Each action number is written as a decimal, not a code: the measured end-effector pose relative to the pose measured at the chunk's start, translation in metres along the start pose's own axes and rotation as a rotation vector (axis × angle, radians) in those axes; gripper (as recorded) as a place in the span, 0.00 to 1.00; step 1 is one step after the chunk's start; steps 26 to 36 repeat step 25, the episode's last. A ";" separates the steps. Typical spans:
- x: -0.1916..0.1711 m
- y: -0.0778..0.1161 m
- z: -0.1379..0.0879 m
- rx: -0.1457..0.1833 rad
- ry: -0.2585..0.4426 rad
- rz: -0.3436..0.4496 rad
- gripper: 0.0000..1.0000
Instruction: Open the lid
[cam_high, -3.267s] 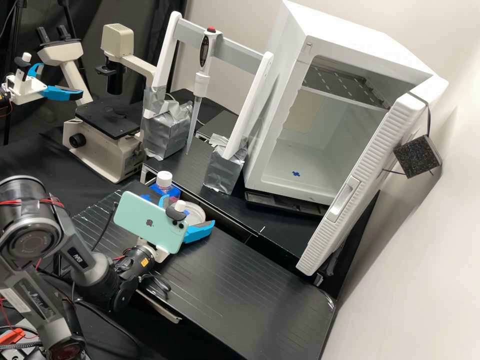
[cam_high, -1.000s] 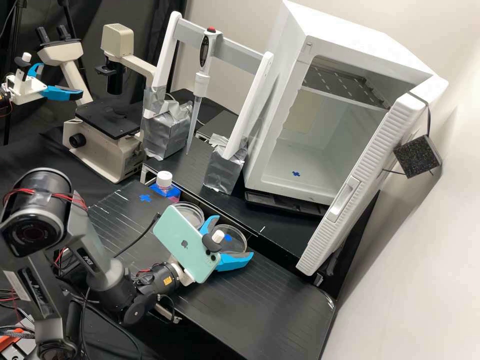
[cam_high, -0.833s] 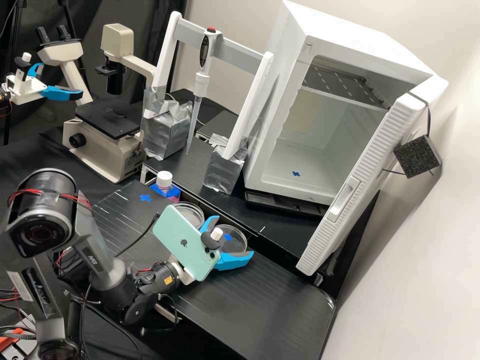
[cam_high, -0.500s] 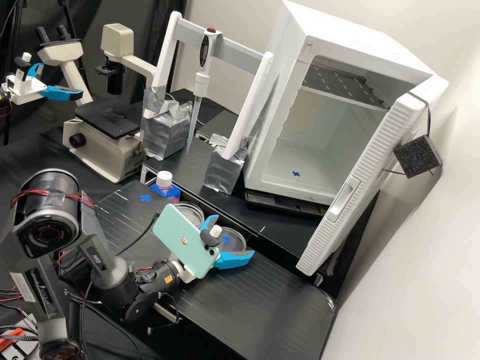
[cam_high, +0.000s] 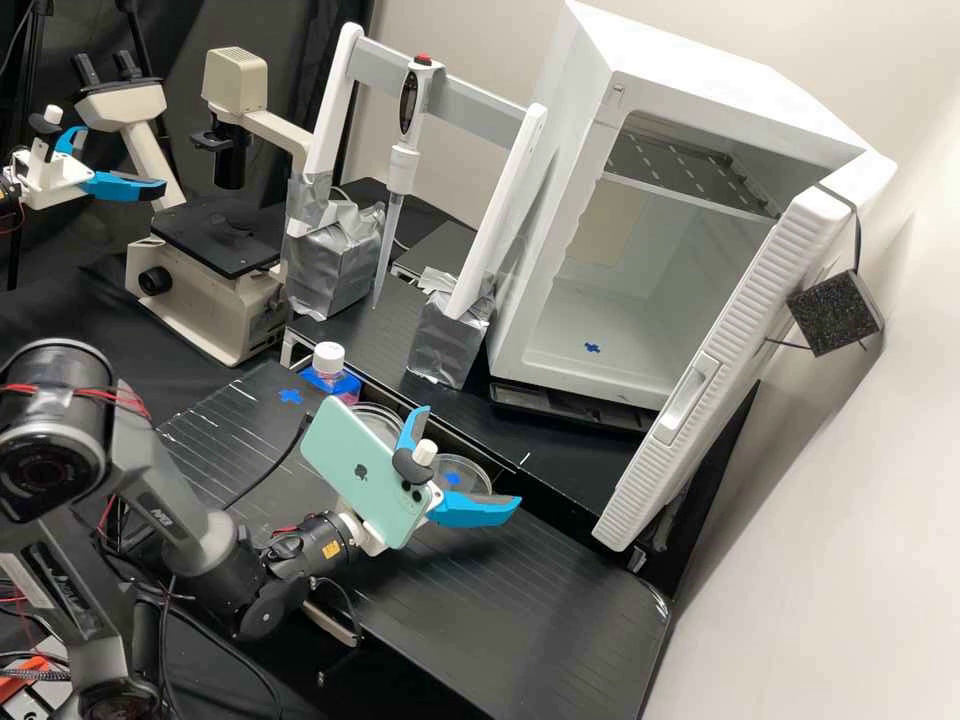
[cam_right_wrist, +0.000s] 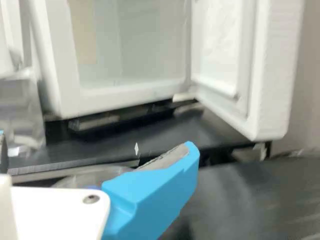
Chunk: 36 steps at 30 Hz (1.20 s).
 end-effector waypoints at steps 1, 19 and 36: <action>-0.001 0.002 -0.003 0.003 0.010 0.013 1.00; -0.023 -0.029 -0.062 0.051 0.271 0.004 1.00; -0.026 -0.038 -0.074 0.086 0.327 -0.033 1.00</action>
